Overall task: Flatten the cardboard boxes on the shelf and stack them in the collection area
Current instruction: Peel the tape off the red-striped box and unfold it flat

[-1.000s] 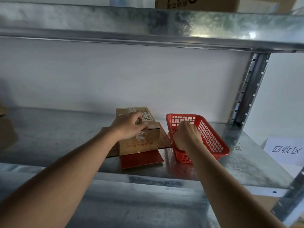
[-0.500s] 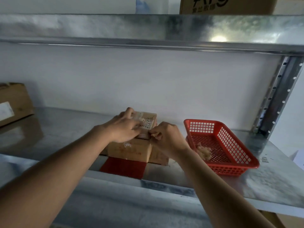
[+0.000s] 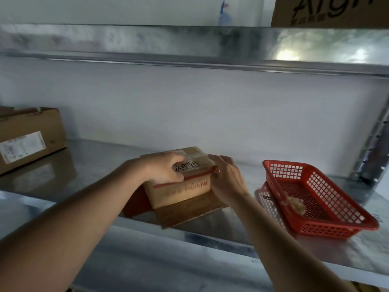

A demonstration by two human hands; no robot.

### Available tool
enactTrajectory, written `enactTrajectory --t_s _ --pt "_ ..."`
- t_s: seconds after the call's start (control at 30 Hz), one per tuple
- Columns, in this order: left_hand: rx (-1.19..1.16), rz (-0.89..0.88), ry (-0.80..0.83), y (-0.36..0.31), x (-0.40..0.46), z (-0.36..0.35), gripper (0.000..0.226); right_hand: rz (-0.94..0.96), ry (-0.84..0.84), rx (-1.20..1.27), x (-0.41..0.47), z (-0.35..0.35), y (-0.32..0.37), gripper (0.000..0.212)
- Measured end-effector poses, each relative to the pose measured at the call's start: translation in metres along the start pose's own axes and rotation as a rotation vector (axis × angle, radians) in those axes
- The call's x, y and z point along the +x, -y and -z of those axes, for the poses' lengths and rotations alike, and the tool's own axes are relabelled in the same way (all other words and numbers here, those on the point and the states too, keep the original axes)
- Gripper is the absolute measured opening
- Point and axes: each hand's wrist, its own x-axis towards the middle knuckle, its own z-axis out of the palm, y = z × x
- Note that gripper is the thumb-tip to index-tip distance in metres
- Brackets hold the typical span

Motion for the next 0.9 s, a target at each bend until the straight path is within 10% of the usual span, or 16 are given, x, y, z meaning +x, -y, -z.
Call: enactTrajectory --t_s 0.33,0.47,0.9 --pt "-0.243 -0.034 -0.109 0.022 0.011 -0.005 0.019 0.269 -0.003 -0.085 -0.021 -0.008 0.019 0.03" --pt "0.006 -0.104 -0.183 0.022 0.018 -0.024 0.062 0.38 -0.13 -0.127 -0.033 -0.016 0.028 0.029" --pt "0.107 -0.127 -0.191 0.026 0.023 -0.034 0.067 0.355 -0.51 -0.012 -0.057 -0.045 0.026 0.016"
